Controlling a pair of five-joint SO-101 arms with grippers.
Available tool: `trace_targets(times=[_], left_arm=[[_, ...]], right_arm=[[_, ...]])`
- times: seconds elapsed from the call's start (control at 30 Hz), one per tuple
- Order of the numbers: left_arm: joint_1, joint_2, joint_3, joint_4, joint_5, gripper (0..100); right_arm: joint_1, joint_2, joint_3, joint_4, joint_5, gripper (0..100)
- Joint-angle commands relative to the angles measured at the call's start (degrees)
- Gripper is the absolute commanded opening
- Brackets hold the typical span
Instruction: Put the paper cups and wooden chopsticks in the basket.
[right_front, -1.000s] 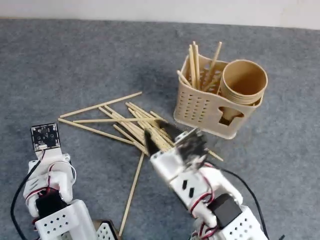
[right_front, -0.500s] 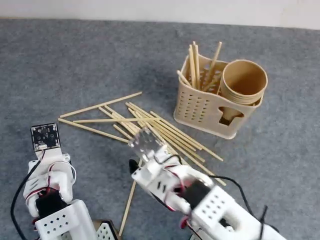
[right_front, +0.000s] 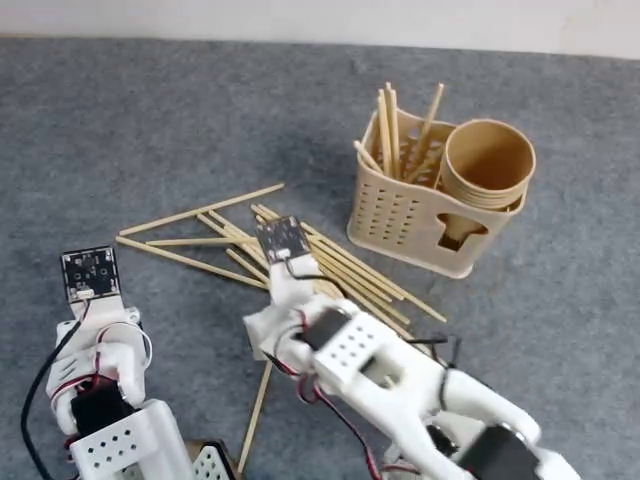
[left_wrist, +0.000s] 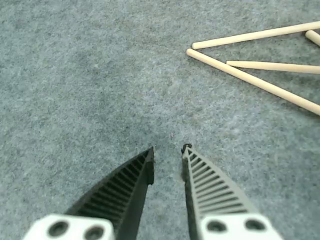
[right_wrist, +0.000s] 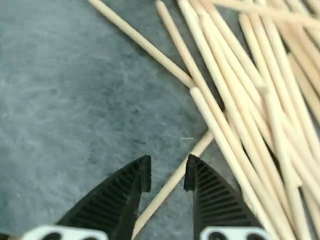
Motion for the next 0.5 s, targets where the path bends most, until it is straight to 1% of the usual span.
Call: trace_targets(times=[0.0, 0.13, 0.37, 0.43, 0.47], left_arm=[[-0.13, -0.48, -0.13, -0.88, 0.44, 11], [-0.13, -0.48, -0.13, -0.88, 0.44, 11], [-0.13, -0.48, -0.13, -0.79, 0.44, 11], [-0.13, -0.48, -0.13, -0.79, 0.44, 11], [-0.13, -0.48, -0.13, -0.79, 0.44, 11]], right_arm=[[-0.48, 5.67, -9.89, 6.73, -4.57, 12.4], [-0.48, 15.16, -18.33, 14.73, -9.32, 12.4], [-0.57, 28.88, -27.47, 18.95, -9.49, 12.1], [-0.57, 30.11, -29.14, 20.26, -9.14, 8.0], [-0.57, 30.2, -29.76, 20.7, -7.65, 4.0]])
